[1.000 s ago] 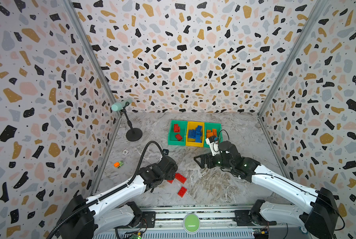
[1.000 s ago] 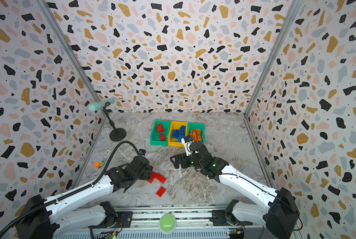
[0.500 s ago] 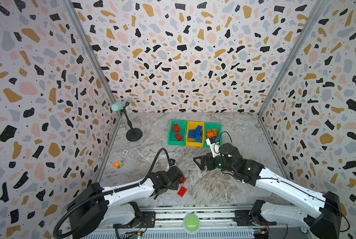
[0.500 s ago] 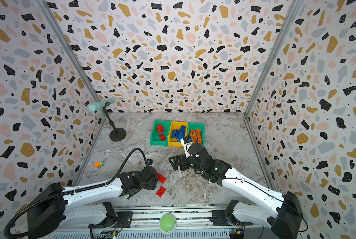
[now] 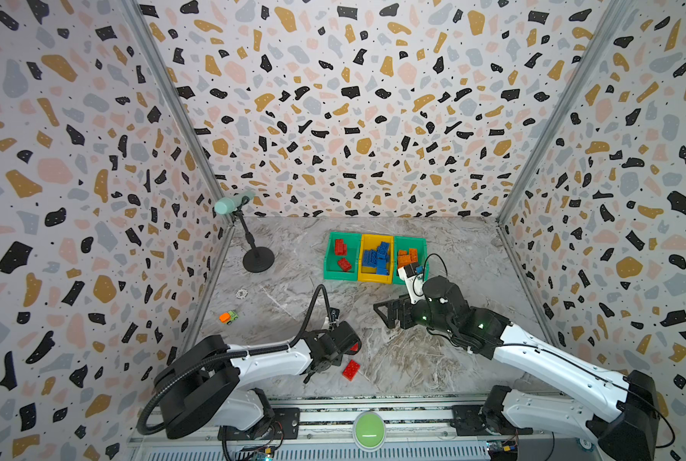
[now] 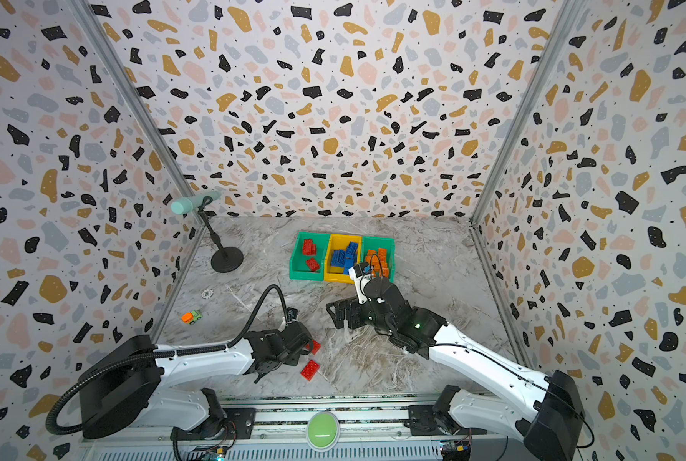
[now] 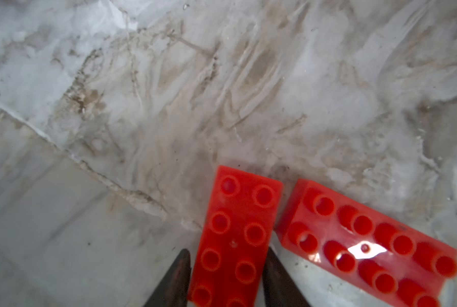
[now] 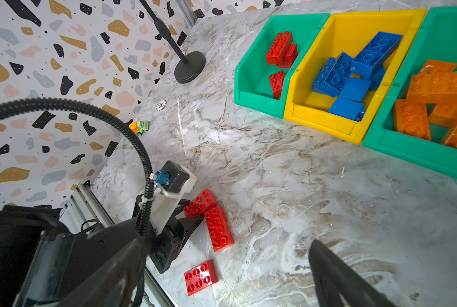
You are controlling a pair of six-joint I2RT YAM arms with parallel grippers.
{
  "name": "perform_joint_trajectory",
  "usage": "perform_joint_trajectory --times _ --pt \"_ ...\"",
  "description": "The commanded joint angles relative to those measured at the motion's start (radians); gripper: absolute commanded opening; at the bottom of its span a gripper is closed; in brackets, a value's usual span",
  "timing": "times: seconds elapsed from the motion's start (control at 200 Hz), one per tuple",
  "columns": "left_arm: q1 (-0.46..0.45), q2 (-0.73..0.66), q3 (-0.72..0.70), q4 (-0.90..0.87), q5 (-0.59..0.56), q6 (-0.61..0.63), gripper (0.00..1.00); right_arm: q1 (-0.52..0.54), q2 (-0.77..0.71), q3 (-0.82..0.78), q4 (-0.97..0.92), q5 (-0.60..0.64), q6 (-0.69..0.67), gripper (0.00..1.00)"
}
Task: Sort the legos into containers by color
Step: Pick up the lego from the middle-left of the table, then place the lego in the container.
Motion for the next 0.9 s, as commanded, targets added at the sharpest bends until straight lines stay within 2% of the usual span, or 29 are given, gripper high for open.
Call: perform_joint_trajectory --times 0.0,0.13,0.275,0.455,0.631,0.896 --pt "0.01 0.047 0.016 -0.022 -0.022 0.009 0.28 -0.008 -0.033 -0.002 -0.02 0.023 -0.009 0.99" --pt "0.036 0.082 0.061 -0.073 -0.073 0.009 0.25 -0.018 -0.059 -0.014 -0.027 0.023 -0.011 0.99" --pt "0.113 0.057 0.118 -0.093 -0.12 0.036 0.25 -0.031 -0.087 -0.042 -0.02 0.023 -0.007 0.99" --pt "0.219 0.075 0.305 -0.027 -0.13 0.144 0.25 -0.054 -0.114 -0.075 -0.013 0.005 -0.006 0.99" --pt "0.345 0.302 0.612 -0.018 -0.067 0.227 0.23 -0.073 -0.146 -0.089 -0.026 -0.008 -0.01 0.99" --pt "0.433 0.64 1.018 -0.132 -0.054 0.292 0.3 -0.113 -0.242 -0.113 -0.078 0.013 0.004 0.99"
